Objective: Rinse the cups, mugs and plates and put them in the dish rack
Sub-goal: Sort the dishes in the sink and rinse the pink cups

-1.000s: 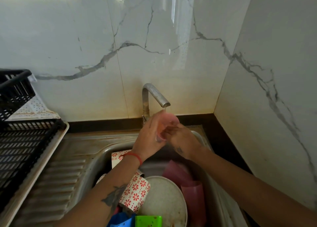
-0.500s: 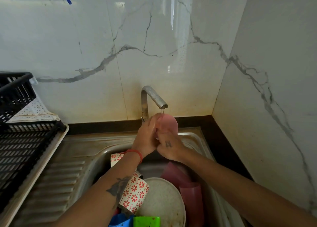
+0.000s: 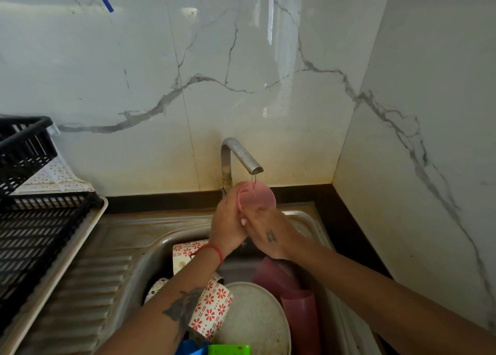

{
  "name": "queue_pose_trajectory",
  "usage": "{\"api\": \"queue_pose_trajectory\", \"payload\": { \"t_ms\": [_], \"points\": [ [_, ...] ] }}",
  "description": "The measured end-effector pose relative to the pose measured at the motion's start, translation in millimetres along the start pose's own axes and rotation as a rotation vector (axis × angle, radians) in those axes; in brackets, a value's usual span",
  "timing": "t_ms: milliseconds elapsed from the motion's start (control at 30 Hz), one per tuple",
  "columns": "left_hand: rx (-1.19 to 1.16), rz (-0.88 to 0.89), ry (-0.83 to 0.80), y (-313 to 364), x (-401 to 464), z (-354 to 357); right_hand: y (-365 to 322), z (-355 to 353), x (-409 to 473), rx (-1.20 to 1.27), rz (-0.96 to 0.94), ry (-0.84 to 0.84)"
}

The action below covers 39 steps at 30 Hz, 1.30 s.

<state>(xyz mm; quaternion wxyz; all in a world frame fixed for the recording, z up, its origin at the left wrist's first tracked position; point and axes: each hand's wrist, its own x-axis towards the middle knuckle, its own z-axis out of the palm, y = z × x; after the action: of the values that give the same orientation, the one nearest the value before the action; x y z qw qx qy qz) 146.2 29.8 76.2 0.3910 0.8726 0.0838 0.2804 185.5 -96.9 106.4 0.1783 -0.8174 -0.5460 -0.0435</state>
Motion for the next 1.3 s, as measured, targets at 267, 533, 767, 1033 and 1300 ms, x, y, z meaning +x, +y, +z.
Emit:
{"api": "queue_pose_trajectory", "payload": {
  "t_ms": [267,533,767,1033,1300],
  "points": [
    [-0.108,-0.041,0.02,2.4,-5.6,-0.8,-11.2,2.0,10.0,0.027,0.146,0.092],
    [-0.017,0.009,-0.173,-10.0,-5.9,-15.5,26.6,-11.6,-8.7,-0.384,-0.182,-0.242],
    [-0.071,-0.022,0.06,-5.3,-11.3,2.1,-3.9,-3.6,-5.8,-0.242,-0.078,-0.033],
    [-0.085,-0.007,0.016,-5.6,-13.9,4.7,-10.3,-4.5,1.3,0.205,0.183,-0.043],
    [-0.061,-0.015,-0.181,-6.8,-9.5,-18.2,11.7,-15.8,-15.5,-0.513,-0.154,-0.22]
  ]
}}
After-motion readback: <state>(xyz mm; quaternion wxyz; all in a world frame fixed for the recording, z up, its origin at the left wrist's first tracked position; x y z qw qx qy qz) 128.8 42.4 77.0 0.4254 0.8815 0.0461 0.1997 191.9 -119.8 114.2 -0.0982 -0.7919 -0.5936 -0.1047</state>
